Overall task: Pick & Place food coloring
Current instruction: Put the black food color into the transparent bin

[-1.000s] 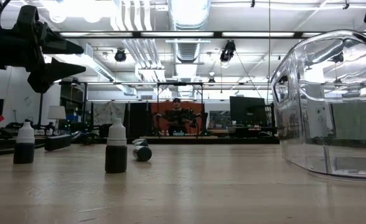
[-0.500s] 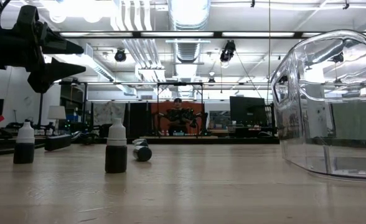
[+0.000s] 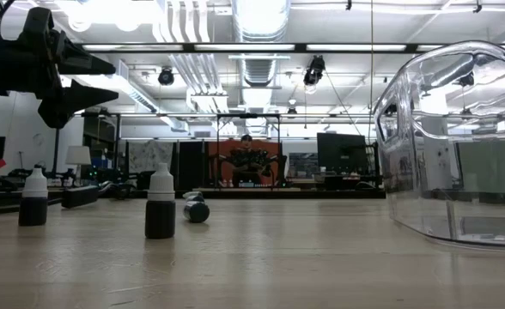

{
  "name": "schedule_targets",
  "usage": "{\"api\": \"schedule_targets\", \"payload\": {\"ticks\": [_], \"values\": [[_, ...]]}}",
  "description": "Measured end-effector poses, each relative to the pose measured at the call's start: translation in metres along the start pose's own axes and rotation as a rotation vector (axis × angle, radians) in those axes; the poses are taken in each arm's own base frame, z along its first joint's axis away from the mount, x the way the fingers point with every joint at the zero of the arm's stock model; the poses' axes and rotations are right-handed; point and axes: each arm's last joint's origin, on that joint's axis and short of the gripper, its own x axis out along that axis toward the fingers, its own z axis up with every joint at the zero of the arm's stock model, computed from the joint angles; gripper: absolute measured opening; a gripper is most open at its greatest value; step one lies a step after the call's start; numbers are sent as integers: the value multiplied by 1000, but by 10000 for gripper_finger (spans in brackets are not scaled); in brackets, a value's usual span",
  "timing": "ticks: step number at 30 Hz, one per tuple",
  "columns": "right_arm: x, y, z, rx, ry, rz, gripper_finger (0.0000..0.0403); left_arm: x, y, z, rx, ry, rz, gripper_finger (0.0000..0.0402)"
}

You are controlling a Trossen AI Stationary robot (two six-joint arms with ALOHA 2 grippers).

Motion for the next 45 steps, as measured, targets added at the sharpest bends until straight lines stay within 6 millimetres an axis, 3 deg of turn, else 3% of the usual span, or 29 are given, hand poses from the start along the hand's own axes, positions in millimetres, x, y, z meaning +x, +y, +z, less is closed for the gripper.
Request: {"api": "schedule_targets", "payload": {"ticks": [16,26,32,36,45], "values": [[37,-42,21,230,-59,-138,270,0,0,0,-1,-1,0,245],[52,-68,42,376,-170,-179,276,0,0,0,-280,-4,-2,245],[55,-79,47,405,-192,-188,276,0,-2,2,-232,22,-47,246],[57,-80,48,407,-176,-156,279,-3,-8,20,-160,0,-60,246],[57,-80,48,360,-174,-157,276,-12,-24,81,27,7,56,246]]}}
